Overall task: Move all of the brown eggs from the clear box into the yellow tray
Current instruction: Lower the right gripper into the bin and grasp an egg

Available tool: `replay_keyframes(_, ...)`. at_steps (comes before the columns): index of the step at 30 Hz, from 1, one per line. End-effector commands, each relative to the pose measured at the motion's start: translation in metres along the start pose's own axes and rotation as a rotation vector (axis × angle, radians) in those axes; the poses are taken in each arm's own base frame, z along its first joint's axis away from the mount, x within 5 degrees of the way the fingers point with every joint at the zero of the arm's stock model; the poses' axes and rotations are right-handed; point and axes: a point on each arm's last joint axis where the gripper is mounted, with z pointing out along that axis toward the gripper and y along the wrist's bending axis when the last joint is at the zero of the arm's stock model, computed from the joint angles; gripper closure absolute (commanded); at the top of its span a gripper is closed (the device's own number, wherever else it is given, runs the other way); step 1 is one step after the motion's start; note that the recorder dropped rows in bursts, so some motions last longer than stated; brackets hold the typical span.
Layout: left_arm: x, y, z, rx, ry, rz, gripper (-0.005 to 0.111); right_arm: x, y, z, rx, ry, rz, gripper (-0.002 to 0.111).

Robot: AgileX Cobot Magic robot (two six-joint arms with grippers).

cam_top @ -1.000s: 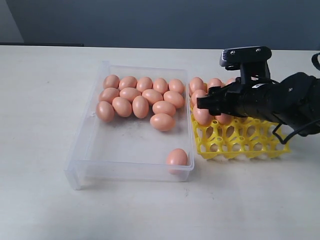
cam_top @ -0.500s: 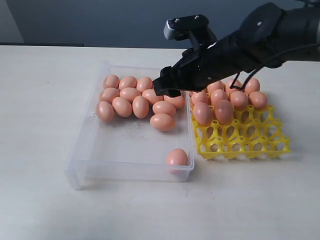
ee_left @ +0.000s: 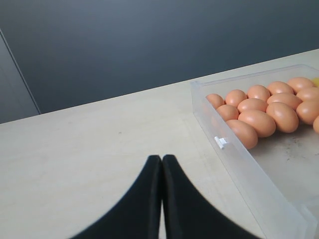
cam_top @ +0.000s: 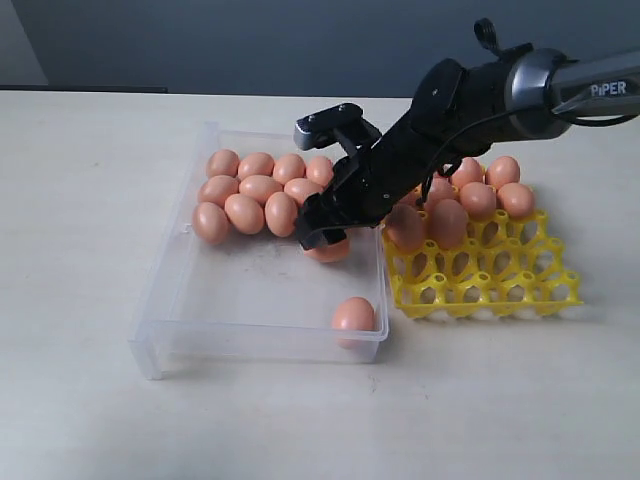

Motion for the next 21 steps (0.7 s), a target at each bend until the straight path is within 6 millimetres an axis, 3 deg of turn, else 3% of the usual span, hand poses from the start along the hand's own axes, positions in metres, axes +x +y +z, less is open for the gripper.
replay_keyframes(1, -0.002, 0.000, 0.000, -0.001, -0.016, -0.003, 0.106, 0.005, -0.005, 0.009, 0.003, 0.033, -0.019, 0.049)
replay_keyframes(11, -0.002, 0.000, 0.000, -0.001, -0.016, -0.003, 0.106, 0.012, -0.002, 0.011, -0.036, 0.115, -0.059, 0.051)
replay_keyframes(15, -0.002, 0.000, 0.000, -0.001, -0.016, -0.003, 0.106, 0.011, 0.010, 0.016, -0.024, 0.134, -0.126, 0.053)
replay_keyframes(18, -0.002, 0.000, 0.000, -0.001, -0.016, -0.003, 0.106, 0.010, 0.014, 0.018, -0.019, 0.122, -0.137, 0.071)
replay_keyframes(19, -0.002, 0.000, 0.000, -0.001, -0.016, -0.003, 0.106, 0.007, 0.017, 0.018, -0.024, 0.105, -0.124, 0.089)
replay_keyframes(21, -0.002, 0.000, 0.000, -0.001, -0.016, -0.003, 0.106, 0.000, 0.019, 0.015, -0.039, 0.073, -0.085, 0.108)
